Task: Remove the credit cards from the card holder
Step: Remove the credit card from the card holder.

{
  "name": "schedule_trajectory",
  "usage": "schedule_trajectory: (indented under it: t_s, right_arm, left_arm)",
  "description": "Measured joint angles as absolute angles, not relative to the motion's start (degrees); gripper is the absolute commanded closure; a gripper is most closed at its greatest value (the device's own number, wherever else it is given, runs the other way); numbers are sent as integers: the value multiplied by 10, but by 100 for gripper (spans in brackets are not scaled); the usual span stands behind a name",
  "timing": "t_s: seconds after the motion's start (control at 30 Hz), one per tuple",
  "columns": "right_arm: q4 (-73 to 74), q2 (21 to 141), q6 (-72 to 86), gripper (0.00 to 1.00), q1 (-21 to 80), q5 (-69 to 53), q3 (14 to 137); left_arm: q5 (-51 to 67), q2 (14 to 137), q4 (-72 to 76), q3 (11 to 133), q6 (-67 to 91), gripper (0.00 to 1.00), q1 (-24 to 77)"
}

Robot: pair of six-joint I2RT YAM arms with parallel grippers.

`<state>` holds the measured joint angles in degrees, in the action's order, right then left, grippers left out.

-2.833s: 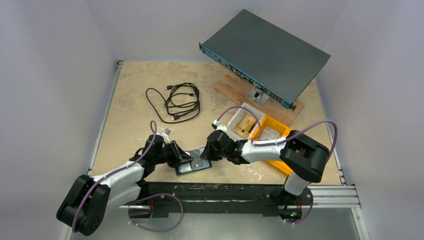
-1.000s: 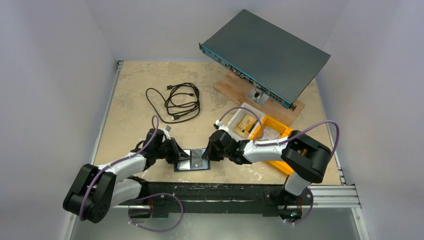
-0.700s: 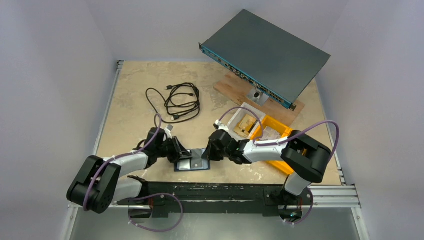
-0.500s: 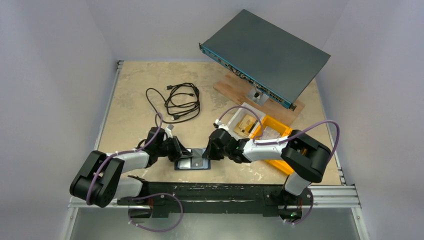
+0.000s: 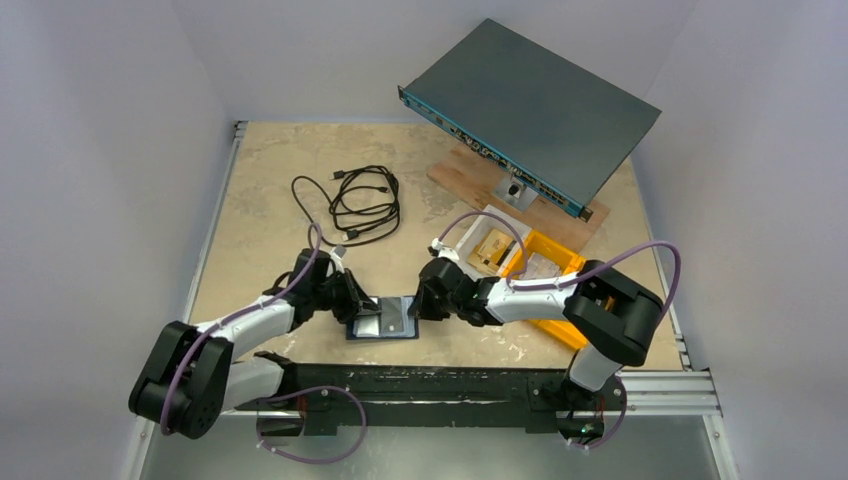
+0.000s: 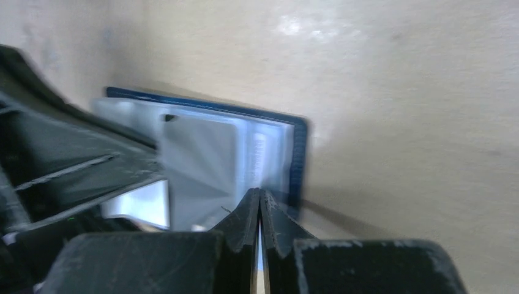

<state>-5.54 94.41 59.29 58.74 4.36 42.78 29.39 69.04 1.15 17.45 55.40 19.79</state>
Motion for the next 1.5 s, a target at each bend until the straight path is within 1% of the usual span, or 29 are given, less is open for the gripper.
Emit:
schedule_trajectory:
  t_s: [0.13,0.5,1.03,1.07,1.33,1.43,1.5]
  right_arm:
    - [-37,940,591,100,583,53,419]
    - [-16,928,584,100,583,62,418]
    - [16,914,563,100,583,66,420]
    - [24,911,560,99,583,66,421]
    - [105,882,526,77,583,73,450]
    - [114,852,511,60,581,73,466]
    - [103,834,505,50,577,64,471]
  left_arm:
    - [274,656,-44,190,532,100,195]
    - [260,641,-84,194,511,100,190]
    - [159,530,-282,266,460,100,188]
    - [155,527,-291,276,456,100,188]
    - [137,498,-341,327,437,100,188]
    - [143,494,-349,336,437,100,188]
    - [155,488,-348,341,438,100,188]
